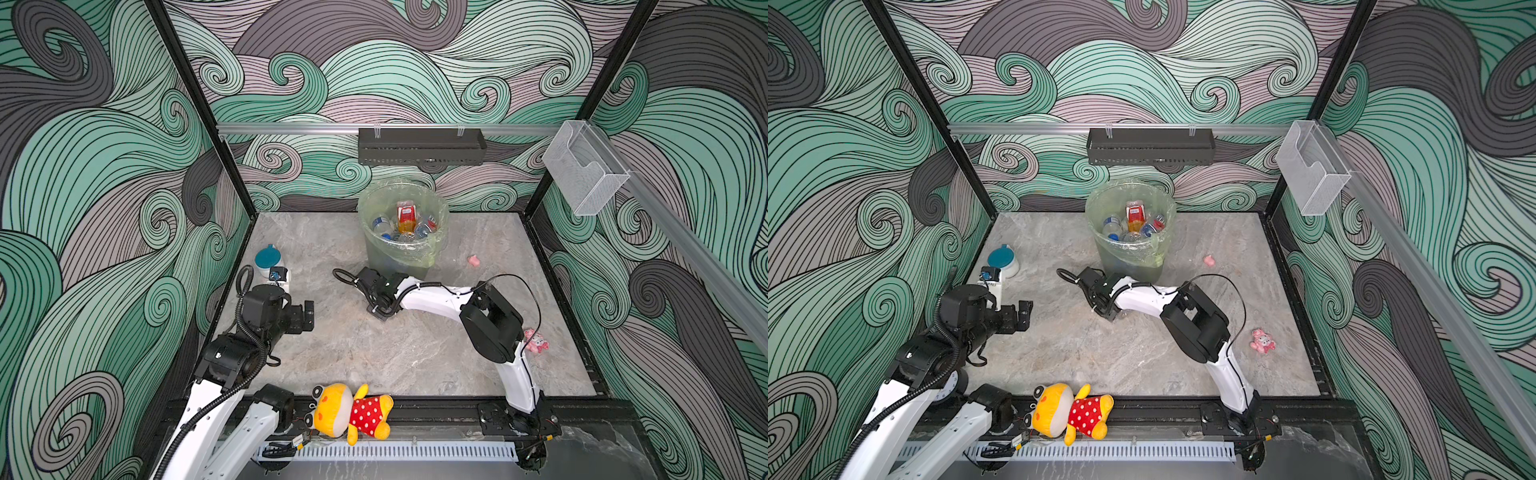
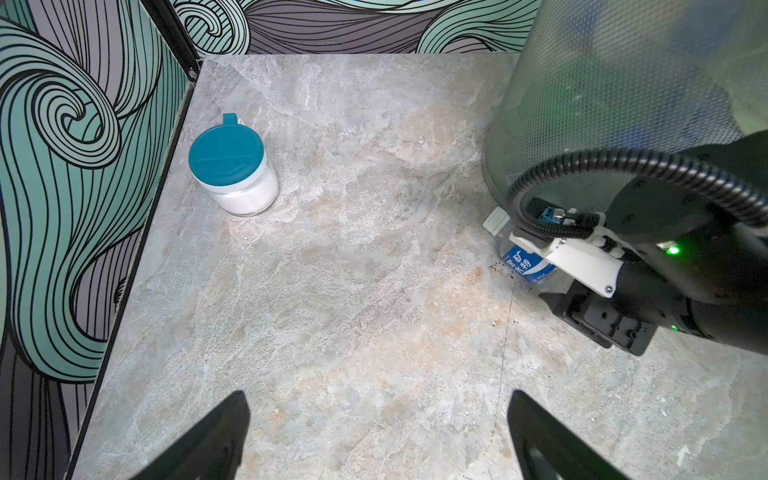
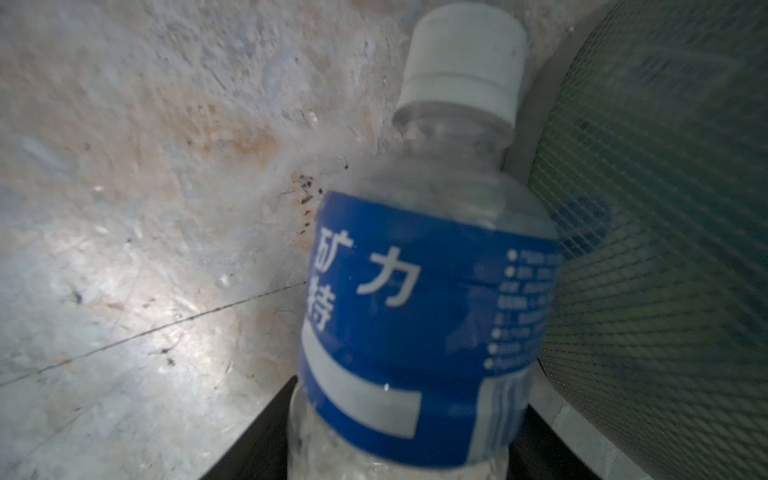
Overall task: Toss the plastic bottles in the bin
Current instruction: 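Close the right gripper on the last blue-label water bottle and lift, then swing the water bottle over the bin and open the right gripper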
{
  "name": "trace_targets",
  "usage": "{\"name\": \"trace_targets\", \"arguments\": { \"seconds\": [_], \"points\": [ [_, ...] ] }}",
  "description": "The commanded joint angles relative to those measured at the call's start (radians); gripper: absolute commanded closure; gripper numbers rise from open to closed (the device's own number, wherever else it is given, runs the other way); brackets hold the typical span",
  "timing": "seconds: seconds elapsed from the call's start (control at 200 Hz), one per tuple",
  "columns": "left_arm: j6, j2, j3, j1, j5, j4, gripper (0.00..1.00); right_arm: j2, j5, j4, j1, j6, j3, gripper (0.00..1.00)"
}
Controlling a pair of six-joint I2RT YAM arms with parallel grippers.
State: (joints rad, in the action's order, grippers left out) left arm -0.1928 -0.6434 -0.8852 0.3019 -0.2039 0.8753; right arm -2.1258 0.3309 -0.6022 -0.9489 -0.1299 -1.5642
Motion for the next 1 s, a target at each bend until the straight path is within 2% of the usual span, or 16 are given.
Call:
{"name": "trace_targets", "arguments": {
  "seconds": [0.0,0.14,0.3,0.576,0.791,0.991],
  "points": [
    [-0.007,-0.003,0.000,-0.008,-0.032,-0.006,0.01,0.025,-0.037,0.018,0.005,0.015,0.034,0.38],
    [-0.019,0.002,0.006,-0.009,-0.046,-0.009,0.01,0.077,-0.068,0.017,0.002,0.023,0.068,0.42],
    [-0.016,0.005,0.012,-0.009,-0.057,-0.020,0.01,0.209,-0.134,0.063,-0.002,0.035,0.169,0.47],
    [-0.026,-0.013,0.023,-0.009,-0.054,-0.070,0.01,0.419,-0.190,0.050,-0.014,0.068,0.281,0.49],
    [-0.027,-0.043,0.018,-0.009,-0.051,-0.109,0.01,0.621,-0.210,0.053,-0.019,0.137,0.398,0.50],
    [-0.026,-0.059,0.008,-0.010,-0.048,-0.137,0.01,0.855,-0.175,0.041,-0.017,0.198,0.529,0.50]
  ]
}}
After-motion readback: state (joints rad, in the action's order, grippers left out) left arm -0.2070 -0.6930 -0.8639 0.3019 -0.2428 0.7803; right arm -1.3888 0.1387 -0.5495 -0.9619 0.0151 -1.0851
